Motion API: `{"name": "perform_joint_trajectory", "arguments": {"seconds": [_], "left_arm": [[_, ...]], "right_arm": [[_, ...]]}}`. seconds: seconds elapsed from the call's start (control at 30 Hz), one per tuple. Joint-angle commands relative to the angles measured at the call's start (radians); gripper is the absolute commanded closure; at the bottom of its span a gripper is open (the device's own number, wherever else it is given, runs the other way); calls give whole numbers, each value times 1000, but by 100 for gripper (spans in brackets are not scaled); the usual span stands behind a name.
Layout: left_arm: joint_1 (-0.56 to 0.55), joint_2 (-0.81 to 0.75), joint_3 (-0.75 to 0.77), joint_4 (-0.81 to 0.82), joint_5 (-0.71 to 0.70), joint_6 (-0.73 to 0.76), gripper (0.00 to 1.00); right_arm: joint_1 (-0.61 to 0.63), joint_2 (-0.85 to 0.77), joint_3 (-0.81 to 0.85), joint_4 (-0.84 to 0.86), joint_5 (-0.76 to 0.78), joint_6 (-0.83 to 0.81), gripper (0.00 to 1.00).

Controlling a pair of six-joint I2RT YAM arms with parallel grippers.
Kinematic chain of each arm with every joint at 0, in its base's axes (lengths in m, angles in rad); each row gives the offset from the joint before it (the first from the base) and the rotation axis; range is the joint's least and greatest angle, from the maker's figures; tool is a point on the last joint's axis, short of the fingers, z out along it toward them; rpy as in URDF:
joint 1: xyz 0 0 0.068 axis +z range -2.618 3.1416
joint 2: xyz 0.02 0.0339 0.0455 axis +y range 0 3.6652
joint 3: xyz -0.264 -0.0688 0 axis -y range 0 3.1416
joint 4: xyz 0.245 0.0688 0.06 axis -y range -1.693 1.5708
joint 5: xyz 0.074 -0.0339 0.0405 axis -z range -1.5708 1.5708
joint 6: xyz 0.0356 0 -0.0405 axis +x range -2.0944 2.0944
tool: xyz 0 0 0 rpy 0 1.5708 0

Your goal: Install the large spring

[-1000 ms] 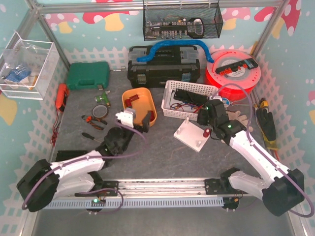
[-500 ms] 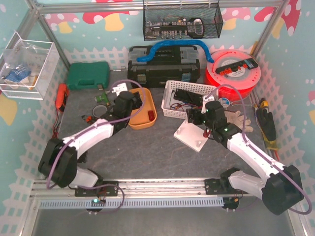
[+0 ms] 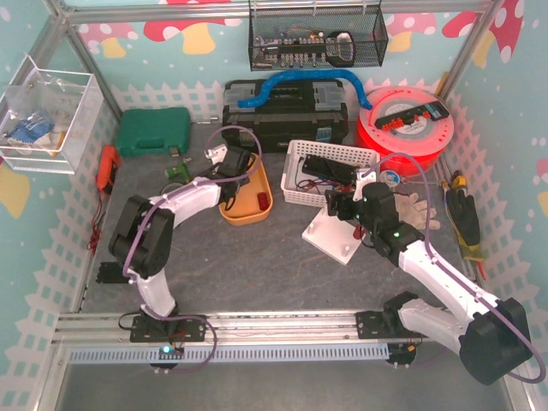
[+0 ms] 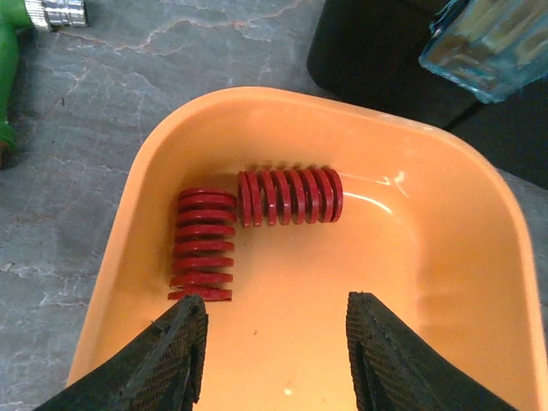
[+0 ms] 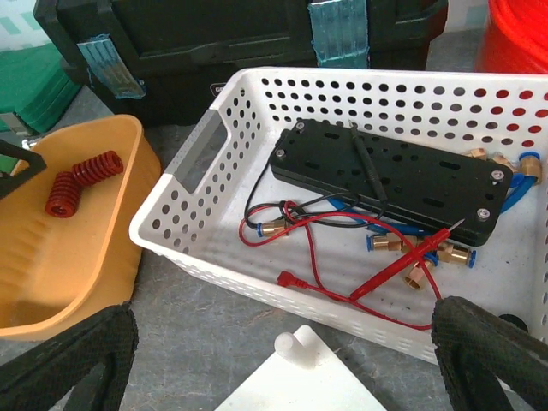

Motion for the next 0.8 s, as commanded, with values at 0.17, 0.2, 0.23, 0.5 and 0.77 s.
{"name": "perform_joint_trajectory", "arguments": {"seconds": [0.17, 0.2, 0.23, 0.5, 0.77], "left_arm": [[5, 118, 151, -194, -80, -45, 54], [5, 126, 156, -200, -90, -45, 54], [6, 134, 159, -207, -102, -46, 54], [13, 206, 208, -217, -134, -10, 56], [25, 266, 237, -220, -136, -6, 58]], "right_arm": [[-3, -5, -15, 33, -17, 4, 7], [-2, -5, -16, 33, -19, 4, 7], [-3, -6, -15, 32, -20, 3, 7], [-3, -14, -15, 30, -17, 1, 7], [-2, -16, -17, 30, -4, -3, 7]]}}
